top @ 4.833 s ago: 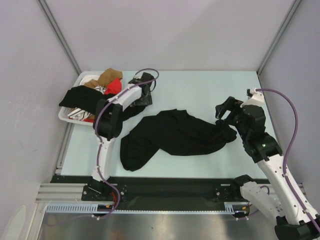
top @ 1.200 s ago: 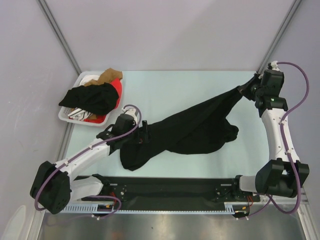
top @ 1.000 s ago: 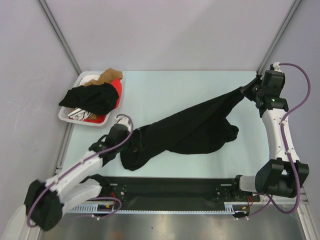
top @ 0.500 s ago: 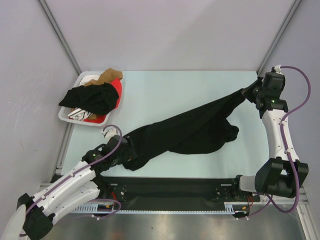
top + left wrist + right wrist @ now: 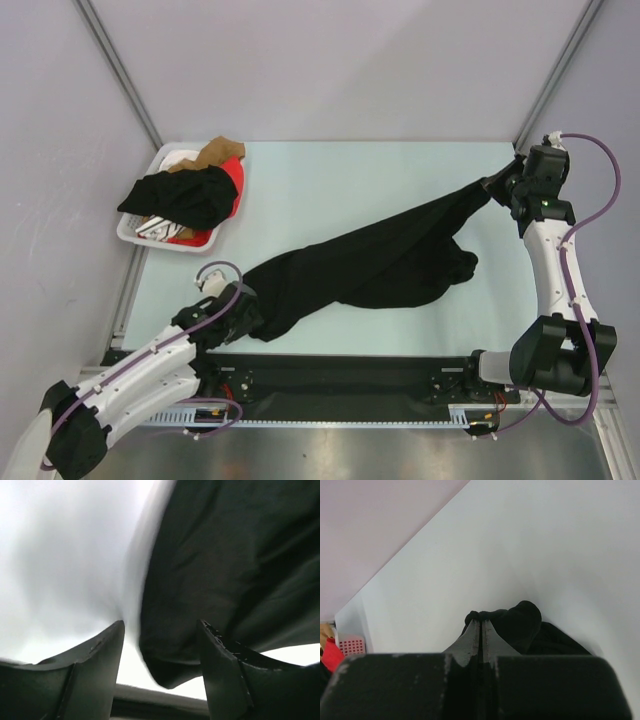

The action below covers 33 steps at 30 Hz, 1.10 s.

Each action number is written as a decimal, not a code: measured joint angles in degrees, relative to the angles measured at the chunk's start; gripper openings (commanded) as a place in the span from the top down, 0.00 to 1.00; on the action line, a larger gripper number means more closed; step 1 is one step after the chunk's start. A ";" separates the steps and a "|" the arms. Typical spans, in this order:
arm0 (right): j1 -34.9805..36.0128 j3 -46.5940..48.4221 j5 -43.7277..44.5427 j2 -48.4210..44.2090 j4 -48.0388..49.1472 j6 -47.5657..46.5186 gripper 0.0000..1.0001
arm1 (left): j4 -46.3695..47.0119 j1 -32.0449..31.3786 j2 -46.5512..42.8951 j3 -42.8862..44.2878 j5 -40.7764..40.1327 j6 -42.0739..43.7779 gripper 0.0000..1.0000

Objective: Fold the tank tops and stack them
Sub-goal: Flatten the tank top out

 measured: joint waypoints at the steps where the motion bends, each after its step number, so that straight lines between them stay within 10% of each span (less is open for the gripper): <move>1: 0.00 0.00 0.00 0.00 0.00 0.00 1.00 | 0.74 0.00 0.44 0.00 0.02 -0.04 0.40; 3: -0.11 0.00 -0.02 0.00 0.04 0.04 1.00 | 2.71 0.07 1.42 -0.35 0.00 -0.50 0.99; 11: -0.66 1.22 -0.20 0.46 0.20 0.90 1.00 | 2.45 0.90 3.43 4.68 -1.97 2.27 1.00; 21: -1.79 26.69 -4.90 4.98 -5.57 1.99 1.00 | 5.95 28.63 9.60 49.00 9.11 17.07 1.00; 33: -19.39 32.94 -13.90 -9.90 -9.03 4.66 1.00 | 0.85 34.60 3.30 76.52 10.86 22.03 1.00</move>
